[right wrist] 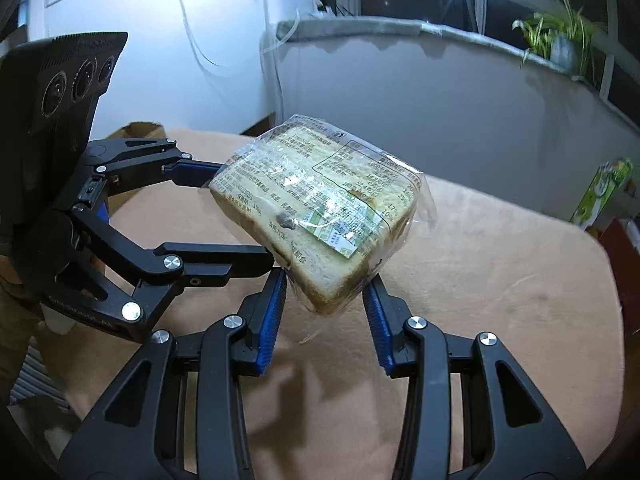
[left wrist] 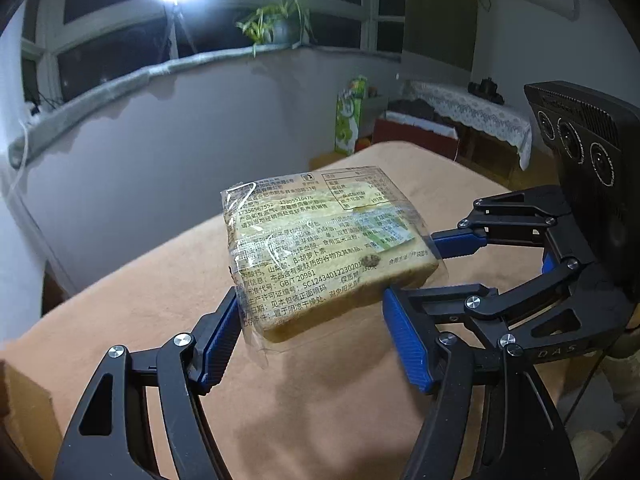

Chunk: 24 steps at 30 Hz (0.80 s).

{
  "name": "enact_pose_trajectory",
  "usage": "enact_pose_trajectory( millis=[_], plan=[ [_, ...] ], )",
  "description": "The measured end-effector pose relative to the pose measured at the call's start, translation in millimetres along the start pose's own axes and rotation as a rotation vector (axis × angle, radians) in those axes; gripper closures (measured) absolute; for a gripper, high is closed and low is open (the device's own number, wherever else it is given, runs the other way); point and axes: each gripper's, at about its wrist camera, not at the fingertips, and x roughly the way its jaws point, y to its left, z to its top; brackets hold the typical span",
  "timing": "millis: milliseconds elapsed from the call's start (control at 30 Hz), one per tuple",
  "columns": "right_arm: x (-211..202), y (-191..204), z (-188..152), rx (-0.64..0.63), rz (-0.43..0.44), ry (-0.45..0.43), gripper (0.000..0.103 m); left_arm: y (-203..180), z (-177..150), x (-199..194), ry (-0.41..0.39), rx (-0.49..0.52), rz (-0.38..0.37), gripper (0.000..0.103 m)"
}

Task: Organize snacks
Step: 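Grasp the bread loaf with the right tool, left tool pressing its other side, then lift and carry the bread loaf between both tools to the box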

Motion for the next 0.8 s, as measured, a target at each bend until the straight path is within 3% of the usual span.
enact_pose_trajectory(
  millis=[433, 800],
  plan=[
    [-58.0, 53.4, 14.4, -0.120, -0.008, -0.077, 0.061, -34.8, -15.0, -79.4, -0.097, 0.000, 0.110, 0.033],
    [-60.0, 107.8, 24.3, -0.211, 0.042, -0.083, 0.061, -22.6, -44.5, -121.2, -0.124, -0.057, 0.193, 0.033]
  ],
)
